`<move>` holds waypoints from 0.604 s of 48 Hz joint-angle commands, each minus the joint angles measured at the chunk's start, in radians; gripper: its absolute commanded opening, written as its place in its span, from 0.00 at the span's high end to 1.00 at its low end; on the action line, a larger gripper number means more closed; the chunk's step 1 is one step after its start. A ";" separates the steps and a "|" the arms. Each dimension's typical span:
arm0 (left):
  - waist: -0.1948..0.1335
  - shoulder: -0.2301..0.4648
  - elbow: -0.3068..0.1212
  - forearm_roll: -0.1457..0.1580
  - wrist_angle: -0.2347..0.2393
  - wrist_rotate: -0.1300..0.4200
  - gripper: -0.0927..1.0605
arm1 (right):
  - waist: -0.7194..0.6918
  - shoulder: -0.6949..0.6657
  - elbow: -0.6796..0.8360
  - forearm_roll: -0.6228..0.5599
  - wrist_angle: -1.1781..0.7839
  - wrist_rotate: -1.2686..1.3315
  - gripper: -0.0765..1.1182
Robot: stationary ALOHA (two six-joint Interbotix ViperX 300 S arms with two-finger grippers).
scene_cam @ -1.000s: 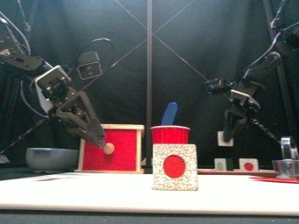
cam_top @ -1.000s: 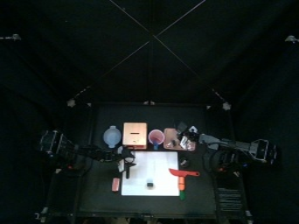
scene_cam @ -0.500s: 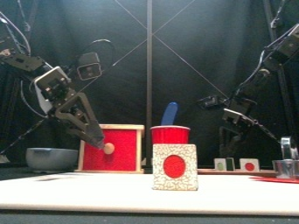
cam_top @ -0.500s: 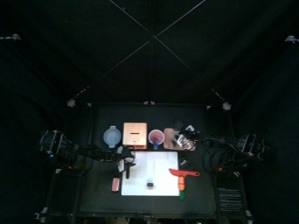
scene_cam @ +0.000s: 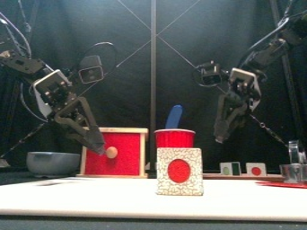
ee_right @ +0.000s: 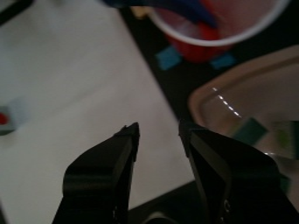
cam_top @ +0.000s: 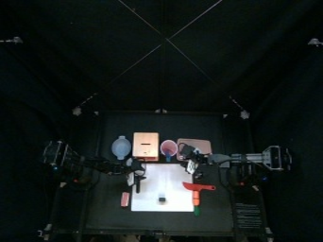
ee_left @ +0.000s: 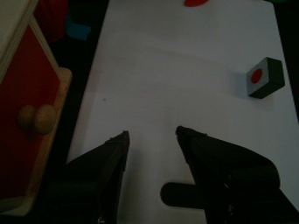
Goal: Place sushi on board then cut the sushi with the knife then place the pieces on the plate
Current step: Place the 4 sushi pieces on the plate
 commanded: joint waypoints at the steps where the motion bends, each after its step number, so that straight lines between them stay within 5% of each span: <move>1: 0.002 -0.003 -0.015 0.000 -0.002 0.000 0.19 | 0.075 0.031 -0.063 0.012 -0.005 0.000 0.27; 29: 0.002 -0.002 -0.011 -0.005 0.002 -0.002 0.19 | 0.256 0.333 -0.342 0.023 -0.002 -0.003 0.23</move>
